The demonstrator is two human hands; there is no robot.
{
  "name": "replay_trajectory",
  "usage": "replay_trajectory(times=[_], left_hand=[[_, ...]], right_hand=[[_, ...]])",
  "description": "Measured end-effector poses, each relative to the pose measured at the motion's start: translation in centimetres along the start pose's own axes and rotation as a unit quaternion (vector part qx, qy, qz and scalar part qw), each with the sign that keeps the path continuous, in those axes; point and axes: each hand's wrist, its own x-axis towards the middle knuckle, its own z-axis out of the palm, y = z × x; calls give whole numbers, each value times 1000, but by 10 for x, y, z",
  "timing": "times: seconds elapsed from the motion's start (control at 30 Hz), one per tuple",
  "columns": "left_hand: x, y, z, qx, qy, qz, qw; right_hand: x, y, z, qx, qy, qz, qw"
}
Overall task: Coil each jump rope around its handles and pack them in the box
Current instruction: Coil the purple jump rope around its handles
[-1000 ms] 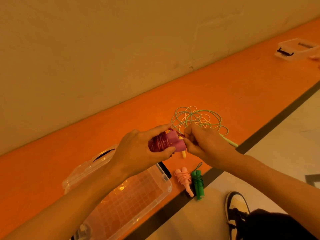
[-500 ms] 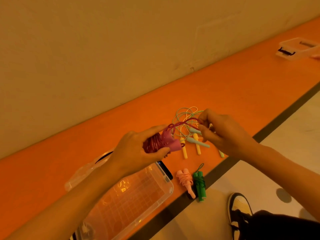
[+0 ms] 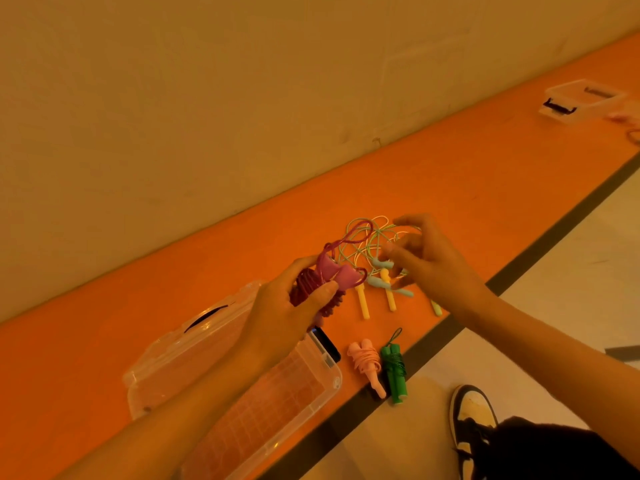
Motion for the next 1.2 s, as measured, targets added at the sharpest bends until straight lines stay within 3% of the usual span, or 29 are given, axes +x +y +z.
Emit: replay_trajectory(times=[0.2,0.37,0.57,0.87,1.0,1.1,1.2], left_hand=[[-11,-16,37,-116,73,-48,989],[-13,-27,77,-222,47,-94,969],[-11,-44,113,-185,-41,-97,977],[29,-87,163,-84,-96,-108,986],[47,-129,178,108,-66,-76,989],[56,-169,190,261,-59,-56,962],[57,-193,201,270,-23,-81,959]], right_hand=[[-39,2,56,47,-57,22,997],[-55,21,60,45,-20,-1,999],[-71,60,29,62,17,29,997],[-67,141,9,18,81,60,995],[-61,191,5,15,110,122,986],[-60,232,2,-6,121,153,981],[-60,273,0,-24,127,181,975]])
